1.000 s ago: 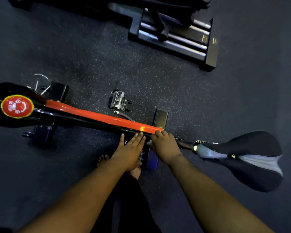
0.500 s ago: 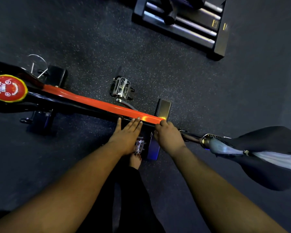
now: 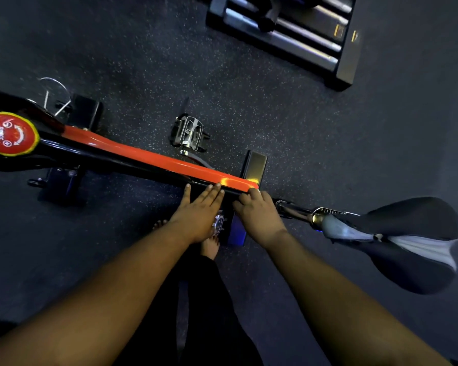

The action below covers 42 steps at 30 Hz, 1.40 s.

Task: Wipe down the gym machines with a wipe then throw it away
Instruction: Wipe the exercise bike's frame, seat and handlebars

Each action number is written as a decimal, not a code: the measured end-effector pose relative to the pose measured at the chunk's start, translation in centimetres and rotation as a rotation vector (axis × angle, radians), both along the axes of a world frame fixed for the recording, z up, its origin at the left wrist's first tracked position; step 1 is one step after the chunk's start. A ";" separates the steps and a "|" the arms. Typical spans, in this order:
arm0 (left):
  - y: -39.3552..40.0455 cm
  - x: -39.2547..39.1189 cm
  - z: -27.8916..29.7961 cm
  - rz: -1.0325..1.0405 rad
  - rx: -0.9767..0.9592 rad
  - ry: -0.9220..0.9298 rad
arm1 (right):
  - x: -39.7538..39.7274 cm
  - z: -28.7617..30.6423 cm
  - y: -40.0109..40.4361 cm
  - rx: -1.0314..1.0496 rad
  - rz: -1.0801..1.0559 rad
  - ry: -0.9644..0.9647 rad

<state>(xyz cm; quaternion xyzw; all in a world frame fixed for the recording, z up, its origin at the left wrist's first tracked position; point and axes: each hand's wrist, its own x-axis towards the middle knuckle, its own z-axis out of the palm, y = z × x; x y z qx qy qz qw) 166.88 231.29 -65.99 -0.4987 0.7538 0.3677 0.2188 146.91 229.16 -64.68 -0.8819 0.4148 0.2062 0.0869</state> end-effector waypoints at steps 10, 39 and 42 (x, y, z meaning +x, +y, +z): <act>-0.3 -1.1 0.0 0.007 -0.004 0.015 | 0.4 -0.3 -0.6 0.099 -0.404 -0.046; 5.7 2.1 21.7 1.440 0.302 0.990 | 7.5 20.4 4.6 0.189 -0.293 -0.634; 5.9 5.1 23.2 1.444 0.140 0.962 | 10.7 21.6 3.8 0.290 -0.167 -0.722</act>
